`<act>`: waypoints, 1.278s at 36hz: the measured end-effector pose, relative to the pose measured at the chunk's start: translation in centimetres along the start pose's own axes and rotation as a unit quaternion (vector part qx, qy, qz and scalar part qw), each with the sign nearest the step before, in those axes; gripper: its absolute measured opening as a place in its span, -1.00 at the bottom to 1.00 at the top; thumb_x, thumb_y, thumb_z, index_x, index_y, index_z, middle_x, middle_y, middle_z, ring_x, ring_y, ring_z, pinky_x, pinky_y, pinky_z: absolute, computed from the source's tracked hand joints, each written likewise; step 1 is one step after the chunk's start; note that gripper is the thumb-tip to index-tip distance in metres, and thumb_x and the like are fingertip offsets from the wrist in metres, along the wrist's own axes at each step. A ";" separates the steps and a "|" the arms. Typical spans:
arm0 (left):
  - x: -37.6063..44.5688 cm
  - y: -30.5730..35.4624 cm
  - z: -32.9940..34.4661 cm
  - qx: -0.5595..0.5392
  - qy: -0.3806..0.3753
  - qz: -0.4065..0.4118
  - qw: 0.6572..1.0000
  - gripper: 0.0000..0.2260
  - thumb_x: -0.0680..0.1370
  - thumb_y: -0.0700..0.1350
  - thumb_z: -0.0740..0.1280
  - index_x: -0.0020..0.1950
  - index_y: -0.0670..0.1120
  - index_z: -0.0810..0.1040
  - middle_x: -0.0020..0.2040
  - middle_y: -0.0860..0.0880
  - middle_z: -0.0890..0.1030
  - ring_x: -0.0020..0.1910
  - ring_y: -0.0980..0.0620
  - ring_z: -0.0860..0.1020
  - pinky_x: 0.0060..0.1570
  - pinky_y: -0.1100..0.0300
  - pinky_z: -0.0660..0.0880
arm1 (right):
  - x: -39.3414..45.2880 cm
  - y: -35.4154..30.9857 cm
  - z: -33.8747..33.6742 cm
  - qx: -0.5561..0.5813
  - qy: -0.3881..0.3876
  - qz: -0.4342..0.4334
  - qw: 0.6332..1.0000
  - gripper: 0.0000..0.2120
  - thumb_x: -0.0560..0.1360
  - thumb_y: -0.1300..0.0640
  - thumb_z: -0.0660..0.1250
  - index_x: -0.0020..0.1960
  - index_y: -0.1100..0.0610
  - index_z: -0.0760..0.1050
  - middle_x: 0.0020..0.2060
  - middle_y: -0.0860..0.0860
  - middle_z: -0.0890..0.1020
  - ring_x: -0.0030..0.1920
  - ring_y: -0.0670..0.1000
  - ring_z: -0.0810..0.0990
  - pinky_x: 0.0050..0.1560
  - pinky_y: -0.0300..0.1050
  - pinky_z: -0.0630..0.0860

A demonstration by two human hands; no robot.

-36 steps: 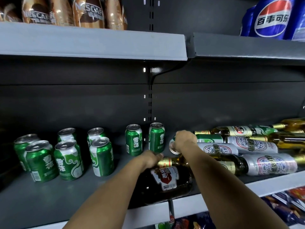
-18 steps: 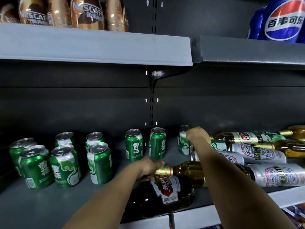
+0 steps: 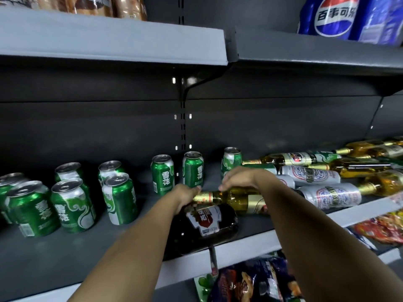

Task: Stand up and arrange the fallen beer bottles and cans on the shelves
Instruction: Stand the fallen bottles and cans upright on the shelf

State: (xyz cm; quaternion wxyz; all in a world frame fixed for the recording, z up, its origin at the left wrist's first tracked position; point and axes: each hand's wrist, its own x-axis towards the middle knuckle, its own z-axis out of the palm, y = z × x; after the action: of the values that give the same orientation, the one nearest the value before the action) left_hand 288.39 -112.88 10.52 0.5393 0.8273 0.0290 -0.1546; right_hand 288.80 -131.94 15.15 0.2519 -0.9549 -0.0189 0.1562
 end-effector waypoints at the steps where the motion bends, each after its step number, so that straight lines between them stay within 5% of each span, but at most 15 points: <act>1: 0.0 0.2 0.0 -0.012 0.015 0.010 1.000 -0.62 0.63 -0.02 0.26 0.27 -0.31 0.45 -0.25 -0.06 0.47 -0.33 0.07 0.44 -0.48 0.31 0.47 | -0.6 -0.2 -0.2 -0.017 -0.040 0.009 0.999 -0.49 0.51 -0.03 0.39 0.41 0.07 0.41 0.43 0.05 0.38 0.42 0.11 0.32 0.43 0.08 0.22; 3: 0.3 0.7 0.0 -0.017 0.043 0.034 0.998 -0.63 0.62 -0.02 0.29 0.23 -0.31 0.48 -0.19 -0.08 0.50 -0.23 0.02 0.47 -0.15 0.19 0.47 | -1.2 -0.2 -0.9 -0.054 -0.074 0.027 0.995 -0.34 0.47 0.07 0.44 0.50 0.02 0.26 0.47 0.01 0.29 0.48 0.11 0.24 0.47 0.12 0.18; 5: 0.2 1.5 -0.2 -0.009 0.067 0.058 0.996 -0.64 0.62 -0.02 0.29 0.22 -0.31 0.49 -0.10 -0.09 0.52 -0.14 -0.02 0.50 -0.03 0.15 0.39 | -1.6 0.2 -1.2 -0.108 -0.081 0.048 0.990 -0.18 0.39 0.09 0.51 0.52 0.00 0.17 0.45 0.04 0.31 0.47 0.16 0.26 0.44 0.16 0.24; 7: 0.0 2.3 -0.3 -0.002 0.080 0.084 0.993 -0.69 0.62 -0.02 0.28 0.16 -0.28 0.53 -0.06 -0.13 0.51 -0.19 -0.02 0.48 -0.14 0.19 0.37 | -2.0 0.9 -0.7 -0.166 -0.028 0.056 0.984 -0.02 0.30 0.02 0.57 0.54 -0.04 0.07 0.48 0.04 0.30 0.46 0.18 0.28 0.42 0.18 0.27; 11: -0.5 3.8 -0.4 -0.034 0.128 0.143 0.981 -0.75 0.59 -0.01 0.33 -0.07 -0.20 0.51 -0.15 -0.14 0.51 -0.35 0.03 0.38 -0.36 0.16 0.30 | -3.2 1.5 -0.1 -0.184 0.118 0.007 0.976 -0.10 0.28 -0.07 0.58 0.49 0.01 0.21 0.39 0.04 0.43 0.37 0.13 0.39 0.34 0.03 0.35; 17: -2.1 6.1 -1.5 -0.134 0.098 0.214 0.963 -0.64 0.55 0.02 0.39 0.18 -0.20 0.46 -0.06 -0.11 0.56 -0.27 0.04 0.50 -0.35 0.23 0.47 | -4.3 -0.1 -0.7 -0.007 0.216 -0.023 0.976 -0.20 0.26 0.07 0.60 0.41 0.08 0.31 0.24 0.08 0.54 0.25 0.13 0.50 0.28 0.00 0.43; 22: -2.7 4.1 -0.8 0.067 -0.004 0.187 0.980 -0.58 0.48 0.21 0.40 0.12 -0.09 0.47 0.09 -0.06 0.55 0.04 -0.01 0.52 -0.01 0.11 0.49 | -3.6 -0.9 -1.4 0.161 0.280 -0.013 0.946 -0.29 0.24 0.06 0.61 0.27 0.14 0.36 0.12 0.07 0.56 0.13 0.12 0.54 0.19 0.01 0.47; 28: -4.5 2.1 0.6 0.278 -0.156 0.123 0.940 -0.44 0.42 0.35 0.34 0.22 -0.03 0.48 0.27 -0.03 0.48 0.25 -0.02 0.45 0.33 -0.05 0.38 | -1.4 -1.3 0.5 0.354 0.304 -0.023 0.884 -0.37 0.19 0.17 0.64 0.14 0.12 0.38 0.03 0.07 0.62 0.03 0.10 0.62 0.18 0.13 0.54; 32: -5.1 2.1 0.9 0.339 -0.168 0.104 0.920 -0.32 0.41 0.40 0.32 0.34 -0.02 0.42 0.34 -0.03 0.45 0.28 -0.03 0.44 0.35 -0.03 0.37 | -0.3 -2.1 0.8 0.344 0.311 -0.027 0.886 -0.38 0.24 0.13 0.63 0.15 0.11 0.34 0.06 0.07 0.59 0.08 0.13 0.59 0.20 0.15 0.51; 36: -5.3 1.9 1.2 0.413 -0.172 0.091 0.890 -0.06 0.37 0.35 0.41 0.59 0.02 0.06 0.57 -0.01 0.17 0.52 -0.06 0.19 0.48 -0.02 0.20 | 0.3 -2.3 0.7 0.338 0.309 -0.017 0.889 -0.32 0.28 0.08 0.61 0.26 0.14 0.31 0.12 0.10 0.56 0.12 0.16 0.57 0.22 0.17 0.49; 42: -6.1 1.7 1.7 0.451 -0.125 0.125 0.875 -0.12 0.35 0.25 0.49 0.55 0.00 0.18 0.50 -0.01 0.31 0.44 -0.06 0.32 0.39 -0.01 0.34 | 0.4 -2.1 0.8 0.340 0.293 -0.035 0.893 -0.20 0.34 -0.04 0.56 0.39 0.17 0.20 0.26 0.15 0.49 0.25 0.19 0.49 0.29 0.19 0.43; 44: -6.1 1.5 1.8 0.444 -0.112 0.114 0.882 -0.15 0.29 0.25 0.51 0.48 0.00 0.29 0.40 -0.02 0.43 0.34 -0.06 0.43 0.32 -0.01 0.43 | -0.3 -2.1 1.8 0.276 0.350 -0.026 0.895 -0.14 0.40 -0.26 0.41 0.49 0.14 0.12 0.35 0.14 0.42 0.34 0.19 0.40 0.34 0.21 0.36; 46: -6.3 1.4 1.8 0.447 -0.099 0.113 0.882 -0.24 0.27 0.25 0.53 0.37 -0.02 0.40 0.25 -0.03 0.53 0.19 -0.05 0.52 0.22 0.01 0.50 | -1.7 -1.9 3.1 0.133 0.497 -0.023 0.857 -0.30 0.50 -0.30 0.21 0.44 0.15 0.26 0.27 0.11 0.49 0.28 0.15 0.42 0.27 0.11 0.34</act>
State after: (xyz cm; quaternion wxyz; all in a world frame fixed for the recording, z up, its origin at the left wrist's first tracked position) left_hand 282.26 -114.38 12.93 0.1261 0.9585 -0.1908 -0.1701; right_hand 286.27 -129.02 13.98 0.3563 -0.8623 0.1078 -0.3434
